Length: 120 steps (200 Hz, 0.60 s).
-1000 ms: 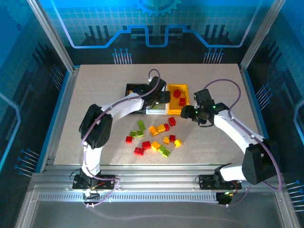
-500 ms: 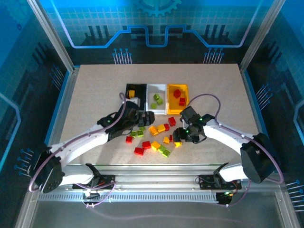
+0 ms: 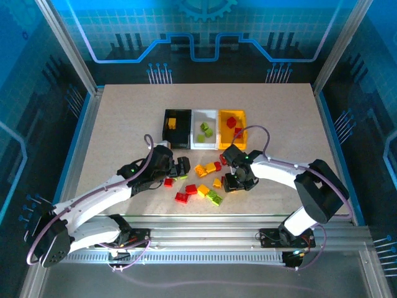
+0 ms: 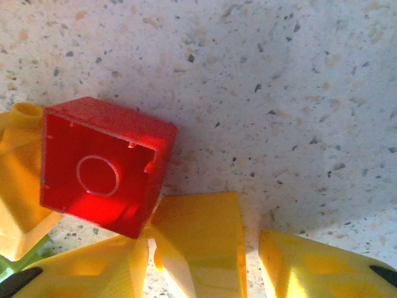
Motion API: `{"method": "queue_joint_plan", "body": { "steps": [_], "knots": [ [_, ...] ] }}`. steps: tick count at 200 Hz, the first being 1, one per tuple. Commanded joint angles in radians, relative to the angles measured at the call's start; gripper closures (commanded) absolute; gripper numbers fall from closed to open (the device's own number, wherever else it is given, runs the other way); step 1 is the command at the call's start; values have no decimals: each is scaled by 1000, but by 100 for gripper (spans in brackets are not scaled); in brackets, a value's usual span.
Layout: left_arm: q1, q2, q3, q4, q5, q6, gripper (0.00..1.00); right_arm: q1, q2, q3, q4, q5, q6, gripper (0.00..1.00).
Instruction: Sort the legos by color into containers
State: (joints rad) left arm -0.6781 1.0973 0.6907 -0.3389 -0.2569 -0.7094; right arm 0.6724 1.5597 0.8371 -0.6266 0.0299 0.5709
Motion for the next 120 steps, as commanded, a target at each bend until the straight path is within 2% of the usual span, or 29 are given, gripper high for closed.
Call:
{"method": "queue_joint_plan", "body": {
  "steps": [1, 38, 88, 120],
  "knots": [
    [2, -15, -12, -24, -36, -21, 1, 14, 18, 17, 12, 37, -1, 50],
    [4, -11, -3, -43, -42, -18, 1, 14, 12, 23, 4, 46, 1, 62],
    [14, -46, -21, -63, -68, -22, 1, 14, -102, 36, -77, 78, -4, 70],
    [22, -76, -35, -86, -95, -32, 1, 18, -141, 189, -123, 65, -32, 71]
  ]
}}
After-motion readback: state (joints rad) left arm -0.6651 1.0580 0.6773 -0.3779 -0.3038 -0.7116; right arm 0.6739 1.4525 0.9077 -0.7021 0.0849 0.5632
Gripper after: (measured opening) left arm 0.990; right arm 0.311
